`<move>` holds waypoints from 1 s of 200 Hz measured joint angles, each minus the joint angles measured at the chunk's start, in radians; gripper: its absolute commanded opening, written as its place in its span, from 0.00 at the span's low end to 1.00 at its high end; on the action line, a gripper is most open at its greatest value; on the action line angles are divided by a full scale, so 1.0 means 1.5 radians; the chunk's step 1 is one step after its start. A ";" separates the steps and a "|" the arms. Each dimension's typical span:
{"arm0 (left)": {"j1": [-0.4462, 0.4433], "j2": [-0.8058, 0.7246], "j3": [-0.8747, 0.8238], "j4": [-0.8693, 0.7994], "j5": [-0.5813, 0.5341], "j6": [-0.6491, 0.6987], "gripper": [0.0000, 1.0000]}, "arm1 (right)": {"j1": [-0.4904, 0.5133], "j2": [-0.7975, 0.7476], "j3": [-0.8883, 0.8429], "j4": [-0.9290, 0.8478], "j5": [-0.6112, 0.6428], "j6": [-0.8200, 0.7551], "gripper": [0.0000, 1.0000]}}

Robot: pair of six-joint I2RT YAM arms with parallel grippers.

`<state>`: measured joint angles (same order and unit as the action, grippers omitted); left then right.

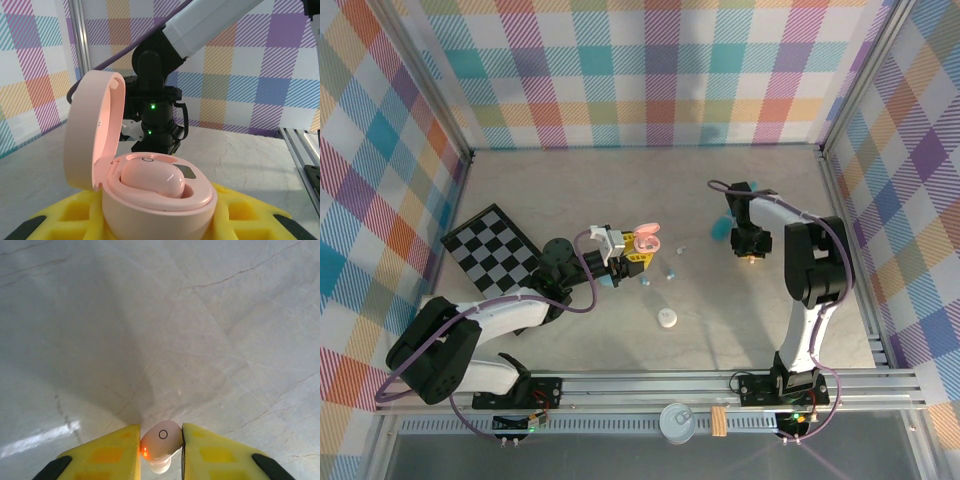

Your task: Insert wireless bluetooth earbuds into charging case

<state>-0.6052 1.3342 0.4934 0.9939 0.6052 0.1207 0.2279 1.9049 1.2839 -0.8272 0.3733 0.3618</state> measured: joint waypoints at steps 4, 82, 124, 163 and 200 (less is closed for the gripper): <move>0.000 0.000 0.000 0.000 0.000 0.000 0.32 | 0.002 -0.007 -0.004 0.003 -0.006 -0.003 0.24; 0.034 0.081 0.000 0.076 0.004 -0.051 0.32 | 0.069 -0.188 -0.053 0.017 -0.131 -0.017 0.24; 0.036 0.089 0.002 0.090 0.005 -0.065 0.32 | 0.141 -0.252 -0.038 0.006 -0.193 -0.009 0.24; 0.036 0.086 0.002 0.081 0.009 -0.065 0.32 | 0.198 -0.272 0.023 -0.001 -0.240 -0.002 0.24; 0.036 0.075 0.002 0.067 0.009 -0.065 0.32 | 0.235 -0.276 0.081 0.002 -0.284 0.002 0.24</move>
<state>-0.5518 1.4460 0.4965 1.0946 0.6189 0.0231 0.5804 1.4910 1.4059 -0.8249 -0.0525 0.3653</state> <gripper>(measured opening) 0.352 0.240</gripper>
